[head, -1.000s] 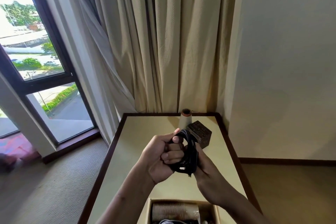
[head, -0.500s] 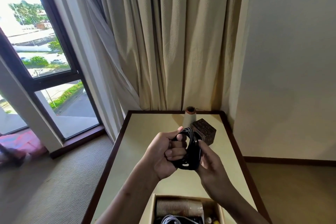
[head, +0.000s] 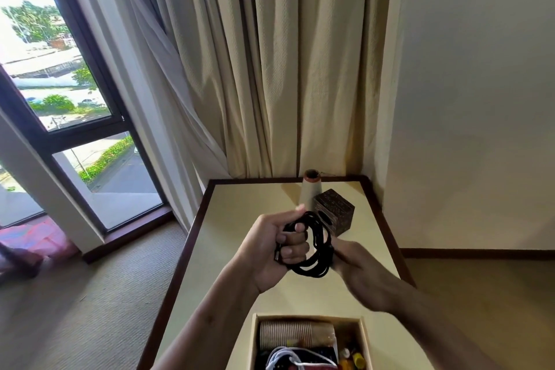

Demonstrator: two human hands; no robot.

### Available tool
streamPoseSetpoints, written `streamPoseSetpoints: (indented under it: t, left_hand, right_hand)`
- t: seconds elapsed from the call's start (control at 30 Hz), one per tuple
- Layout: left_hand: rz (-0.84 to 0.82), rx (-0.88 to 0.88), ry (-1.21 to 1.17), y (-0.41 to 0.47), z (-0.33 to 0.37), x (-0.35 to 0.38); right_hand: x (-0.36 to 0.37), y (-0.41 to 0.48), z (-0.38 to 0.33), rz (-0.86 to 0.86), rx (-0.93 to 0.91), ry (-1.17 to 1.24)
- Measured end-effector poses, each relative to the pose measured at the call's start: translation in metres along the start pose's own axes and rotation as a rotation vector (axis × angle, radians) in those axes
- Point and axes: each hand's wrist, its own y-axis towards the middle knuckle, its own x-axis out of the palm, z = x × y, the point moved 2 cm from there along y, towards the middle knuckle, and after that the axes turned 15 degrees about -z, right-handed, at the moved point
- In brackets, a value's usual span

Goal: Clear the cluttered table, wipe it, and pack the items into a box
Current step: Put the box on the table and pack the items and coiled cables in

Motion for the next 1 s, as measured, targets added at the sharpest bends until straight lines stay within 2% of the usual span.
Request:
streamPoseSetpoints:
  t: [0.1, 0.13, 0.2, 0.27, 0.3, 0.33, 0.43, 0.57, 0.67, 0.77, 0.87, 1.0]
  left_hand:
    - [0.036, 0.071, 0.122, 0.003, -0.003, -0.007]
    - [0.066, 0.093, 0.202, 0.003, -0.005, -0.010]
    - [0.139, 0.146, 0.327, 0.005, -0.010, -0.014]
    - [0.209, 0.209, 0.350, 0.007, -0.020, -0.020]
    - [0.240, 0.236, 0.357, 0.009, -0.026, -0.023]
    - [0.269, 0.250, 0.364, 0.010, -0.032, -0.026]
    - [0.316, 0.230, 0.343, 0.013, -0.052, -0.031]
    - [0.375, 0.141, 0.331, 0.012, -0.105, -0.045]
    - [0.417, 0.054, 0.394, 0.007, -0.151, -0.055]
    - [0.441, 0.005, 0.460, -0.001, -0.182, -0.058]
    - [0.449, -0.061, 0.757, -0.004, -0.203, -0.063]
    - [0.378, -0.249, 1.437, -0.015, -0.214, -0.079]
  right_hand:
    - [-0.011, 0.003, 0.003, 0.070, 0.163, -0.071]
    - [-0.014, 0.004, 0.005, 0.090, 0.207, -0.011]
    - [-0.016, 0.007, 0.008, 0.133, 0.299, 0.318]
    - [-0.015, 0.005, 0.005, 0.226, 0.348, 0.670]
    - [-0.013, 0.004, 0.003, 0.250, 0.357, 0.731]
    - [-0.010, 0.003, 0.002, 0.246, 0.368, 0.718]
    - [0.009, 0.000, -0.001, 0.200, 0.396, 0.464]
    - [0.034, -0.012, 0.024, 0.307, 0.356, 0.213]
    - [0.049, -0.029, 0.047, 0.220, 0.339, 0.158]
    - [0.063, -0.045, 0.056, 0.062, 0.353, 0.255]
    - [0.070, -0.051, 0.078, 0.047, 0.466, 0.096]
    - [0.083, -0.057, 0.105, -0.048, 0.570, 0.080]
